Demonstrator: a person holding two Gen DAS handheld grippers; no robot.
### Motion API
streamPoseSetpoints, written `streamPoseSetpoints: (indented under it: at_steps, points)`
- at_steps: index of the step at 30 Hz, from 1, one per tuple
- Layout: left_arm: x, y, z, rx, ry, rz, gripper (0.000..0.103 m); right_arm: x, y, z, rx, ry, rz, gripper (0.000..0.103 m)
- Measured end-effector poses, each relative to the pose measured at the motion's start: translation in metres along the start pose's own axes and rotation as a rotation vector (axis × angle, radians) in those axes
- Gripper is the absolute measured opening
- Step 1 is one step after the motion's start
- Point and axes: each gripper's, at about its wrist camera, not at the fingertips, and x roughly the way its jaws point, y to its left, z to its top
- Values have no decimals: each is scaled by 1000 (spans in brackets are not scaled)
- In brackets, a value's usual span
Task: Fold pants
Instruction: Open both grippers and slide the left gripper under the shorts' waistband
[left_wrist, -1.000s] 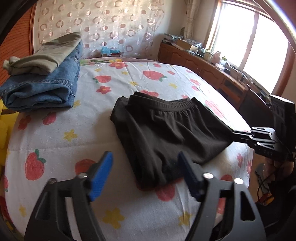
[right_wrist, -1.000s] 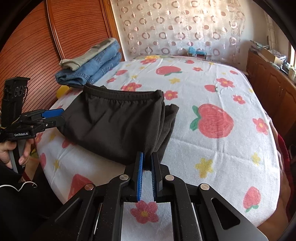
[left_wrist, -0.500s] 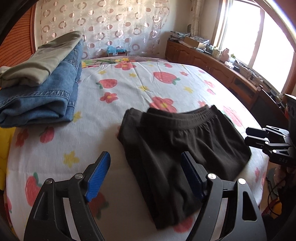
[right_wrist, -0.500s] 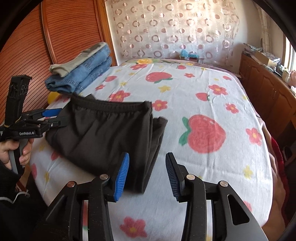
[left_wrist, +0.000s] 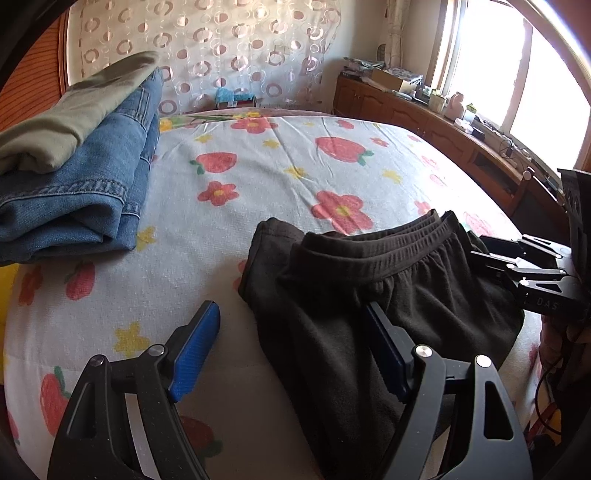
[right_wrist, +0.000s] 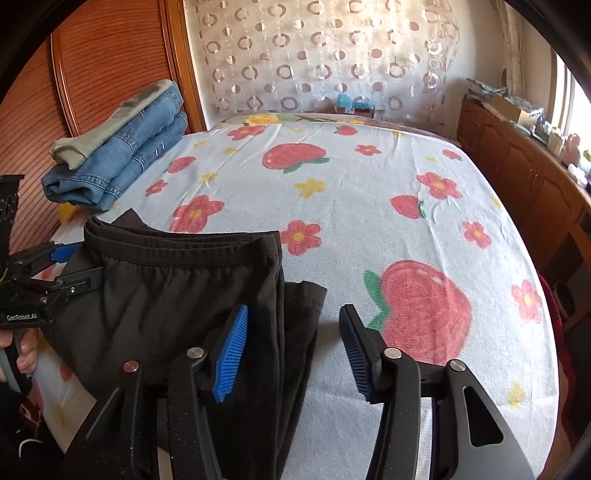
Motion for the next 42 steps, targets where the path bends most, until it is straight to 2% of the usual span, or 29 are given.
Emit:
streamPoseSetpoints:
  at_steps: [8, 15, 21, 24, 29, 39, 42]
  points:
    - [1, -1, 0, 11, -2, 1, 82, 2, 4, -3, 8, -4, -28, 71]
    - [1, -1, 0, 11, -1, 1, 82, 0, 8, -6, -14, -5, -7, 75]
    - [1, 0, 0, 11, -2, 0, 82, 7, 5, 7, -1, 25, 19, 75]
    - [1, -1, 0, 11, -2, -2, 82, 11, 5, 11, -14, 26, 12, 74]
    - [0, 2, 1, -5, -5, -18, 82, 12, 11, 8, -46, 9, 22, 57]
    - [1, 23, 17, -56, 24, -79, 82, 11, 13, 4, -35, -4, 22, 55]
    - [3, 27, 23, -68, 23, -110, 78, 10, 14, 4, -33, -5, 22, 55]
